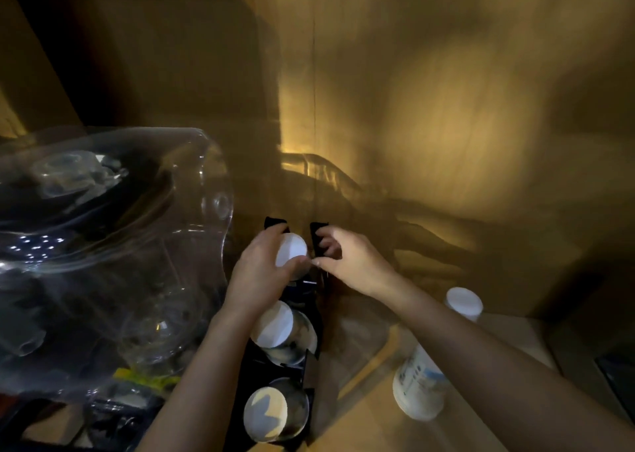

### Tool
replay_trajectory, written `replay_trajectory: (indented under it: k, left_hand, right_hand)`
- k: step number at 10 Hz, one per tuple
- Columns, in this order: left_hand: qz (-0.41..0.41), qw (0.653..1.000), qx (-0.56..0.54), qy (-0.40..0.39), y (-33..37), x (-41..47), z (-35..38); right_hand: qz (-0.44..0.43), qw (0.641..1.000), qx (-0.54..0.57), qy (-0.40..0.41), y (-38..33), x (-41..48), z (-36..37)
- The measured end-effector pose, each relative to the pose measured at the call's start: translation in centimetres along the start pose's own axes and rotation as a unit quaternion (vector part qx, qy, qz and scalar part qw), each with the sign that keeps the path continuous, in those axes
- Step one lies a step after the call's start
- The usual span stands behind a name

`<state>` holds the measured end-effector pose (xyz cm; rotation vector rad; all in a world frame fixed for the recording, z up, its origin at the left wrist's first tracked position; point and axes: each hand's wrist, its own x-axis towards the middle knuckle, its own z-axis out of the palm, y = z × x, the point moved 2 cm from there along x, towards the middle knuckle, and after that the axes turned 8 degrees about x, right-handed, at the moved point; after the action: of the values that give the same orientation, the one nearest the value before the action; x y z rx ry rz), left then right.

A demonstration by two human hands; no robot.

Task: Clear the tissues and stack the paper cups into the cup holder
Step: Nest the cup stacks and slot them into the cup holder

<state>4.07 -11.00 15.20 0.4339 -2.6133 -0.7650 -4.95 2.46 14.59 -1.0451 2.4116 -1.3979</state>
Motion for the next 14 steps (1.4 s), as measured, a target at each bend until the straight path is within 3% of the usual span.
replay_trajectory:
  k: [1, 3, 4, 5, 6, 7, 8, 10, 14]
  left_hand:
    - [-0.008, 1.000, 0.009, 0.018, 2.4, -0.4, -0.8]
    - [0.111, 0.991, -0.052, 0.049, 10.3, -2.4, -0.8]
    - [0.131, 0.988, -0.073, 0.029, 12.3, -3.7, 2.2]
    - [0.113, 0.989, -0.081, -0.046, 12.0, -4.6, 6.7]
    - [0.087, 0.976, -0.073, -0.184, 10.5, -5.4, 11.6]
    - [0.071, 0.952, -0.097, -0.280, 9.2, -6.5, 15.4]
    - [0.035, 0.936, -0.127, -0.326, 8.4, -7.7, 18.3]
    - [-0.001, 0.924, -0.129, -0.359, 7.2, -8.9, 21.6]
    - [-0.079, 0.898, -0.119, -0.415, 3.0, -12.6, 25.8]
  right_hand:
    - [-0.003, 0.999, 0.000, 0.051, 0.2, -1.7, -2.7]
    - [0.050, 0.994, 0.020, 0.091, 2.1, -6.1, -7.7]
    - [0.081, 0.989, 0.031, 0.118, 3.4, -8.6, -9.1]
    - [0.092, 0.983, 0.038, 0.154, 5.1, -11.4, -9.4]
    - [0.107, 0.976, 0.052, 0.181, 7.1, -13.8, -8.8]
    - [0.136, 0.977, 0.026, 0.165, 9.4, -15.9, -7.8]
    - [0.175, 0.978, 0.031, 0.109, 11.5, -17.5, -6.6]
    - [0.273, 0.959, 0.041, 0.059, 14.7, -18.2, -3.6]
    - [0.270, 0.947, 0.170, 0.039, 16.1, -20.3, -1.3]
